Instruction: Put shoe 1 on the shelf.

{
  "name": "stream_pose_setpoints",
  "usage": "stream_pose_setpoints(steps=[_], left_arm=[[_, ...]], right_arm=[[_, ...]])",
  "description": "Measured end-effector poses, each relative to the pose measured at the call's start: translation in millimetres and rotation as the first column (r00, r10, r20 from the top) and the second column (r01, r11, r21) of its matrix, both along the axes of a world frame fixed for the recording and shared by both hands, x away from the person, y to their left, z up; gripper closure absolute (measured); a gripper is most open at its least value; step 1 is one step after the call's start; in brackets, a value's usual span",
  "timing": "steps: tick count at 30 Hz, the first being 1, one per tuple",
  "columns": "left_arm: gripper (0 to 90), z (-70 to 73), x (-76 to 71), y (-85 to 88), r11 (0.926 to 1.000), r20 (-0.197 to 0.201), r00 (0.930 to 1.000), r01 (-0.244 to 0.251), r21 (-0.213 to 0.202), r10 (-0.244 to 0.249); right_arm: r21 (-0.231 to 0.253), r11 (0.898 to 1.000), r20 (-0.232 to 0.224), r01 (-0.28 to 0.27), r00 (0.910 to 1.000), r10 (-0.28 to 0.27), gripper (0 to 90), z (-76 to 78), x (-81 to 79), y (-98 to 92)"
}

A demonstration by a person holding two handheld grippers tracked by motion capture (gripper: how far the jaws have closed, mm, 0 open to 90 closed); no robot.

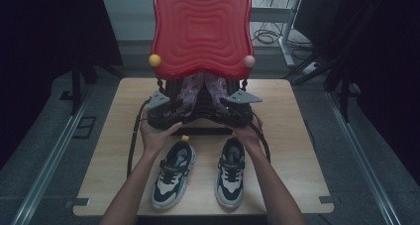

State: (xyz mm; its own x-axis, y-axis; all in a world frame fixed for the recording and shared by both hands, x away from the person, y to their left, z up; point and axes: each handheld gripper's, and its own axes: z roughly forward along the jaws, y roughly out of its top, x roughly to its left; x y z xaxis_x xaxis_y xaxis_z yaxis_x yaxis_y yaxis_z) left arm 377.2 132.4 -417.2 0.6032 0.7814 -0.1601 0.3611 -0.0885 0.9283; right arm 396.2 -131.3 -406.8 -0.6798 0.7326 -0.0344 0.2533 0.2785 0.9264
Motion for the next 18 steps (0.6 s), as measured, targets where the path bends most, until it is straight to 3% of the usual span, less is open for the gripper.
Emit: stream_pose_setpoints(steps=[1, 8, 18], left_arm=[[55.3, 0.1, -1.1, 0.8, 1.0000, -0.003, 1.0000, 0.003, 0.001, -0.003], [53.8, 2.8, -13.3, 8.2, 0.9996, -0.033, 0.9991, 0.029, -0.001, -0.029], [52.4, -1.1, -34.2, 20.5, 0.9980, -0.061, 0.9962, 0.062, 0.011, -0.062]], right_arm=[[0.019, 0.999, -0.017, -0.027, 0.9995, 0.027, 55.2, -0.1, -2.7, -3.0], [0.056, 0.998, -0.048, -0.031, 0.9983, 0.033, 54.4, -4.5, -11.3, -14.7], [0.103, 0.993, -0.052, -0.064, 0.9962, 0.070, 53.8, -9.7, -25.3, -34.9]])
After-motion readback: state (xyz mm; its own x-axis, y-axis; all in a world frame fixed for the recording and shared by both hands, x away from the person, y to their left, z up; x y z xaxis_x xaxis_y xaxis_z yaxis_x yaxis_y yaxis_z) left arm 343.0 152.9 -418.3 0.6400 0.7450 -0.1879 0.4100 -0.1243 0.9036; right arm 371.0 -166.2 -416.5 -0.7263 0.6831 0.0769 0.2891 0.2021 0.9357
